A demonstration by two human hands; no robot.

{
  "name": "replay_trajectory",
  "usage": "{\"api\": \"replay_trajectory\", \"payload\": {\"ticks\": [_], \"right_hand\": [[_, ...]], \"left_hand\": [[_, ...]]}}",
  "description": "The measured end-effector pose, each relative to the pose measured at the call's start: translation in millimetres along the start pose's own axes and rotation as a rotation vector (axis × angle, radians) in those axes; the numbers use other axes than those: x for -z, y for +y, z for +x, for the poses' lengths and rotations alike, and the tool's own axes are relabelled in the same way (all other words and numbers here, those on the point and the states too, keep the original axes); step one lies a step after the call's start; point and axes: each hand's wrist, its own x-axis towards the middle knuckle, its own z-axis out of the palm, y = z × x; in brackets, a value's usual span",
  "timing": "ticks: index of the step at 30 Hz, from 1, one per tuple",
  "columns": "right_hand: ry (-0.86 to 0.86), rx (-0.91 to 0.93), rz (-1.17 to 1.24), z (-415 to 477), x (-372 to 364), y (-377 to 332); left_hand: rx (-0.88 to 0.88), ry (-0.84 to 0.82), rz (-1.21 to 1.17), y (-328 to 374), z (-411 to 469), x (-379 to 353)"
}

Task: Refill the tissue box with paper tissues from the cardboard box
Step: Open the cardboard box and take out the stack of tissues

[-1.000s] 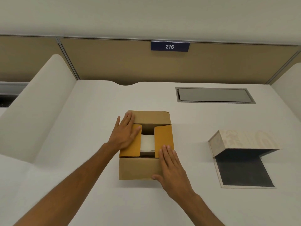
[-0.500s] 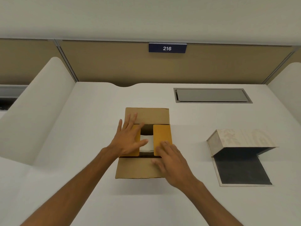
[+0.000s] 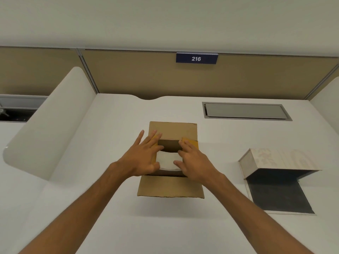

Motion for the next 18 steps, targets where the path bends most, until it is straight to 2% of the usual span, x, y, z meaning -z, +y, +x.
{"api": "replay_trajectory", "payload": {"ticks": [3,6,10,13,15,18], "right_hand": [[0.115,-0.017,0.073,-10.4,15.1,4.2],[0.149,-0.085,0.088,-18.4,27.7,14.0],[0.185,-0.169,0.016,-27.9,32.8,33.5],[0.146,-0.281,-0.092,-33.5,27.4,48.4],[0.104,-0.320,-0.178,-36.5,19.5,57.0],[0.095,-0.341,-0.179,-40.5,3.1,63.8]], "left_hand": [[0.052,0.020,-0.014,-12.3,-11.1,8.5],[0.070,-0.002,0.062,-28.3,-21.0,7.4],[0.110,-0.092,0.021,-46.5,-32.6,-6.2],[0.163,-0.174,-0.001,-48.9,-38.8,-20.6],[0.193,-0.178,-0.103,-44.4,-40.3,-31.9],[0.332,-0.196,-0.449,-30.5,-40.3,-44.2]]}}
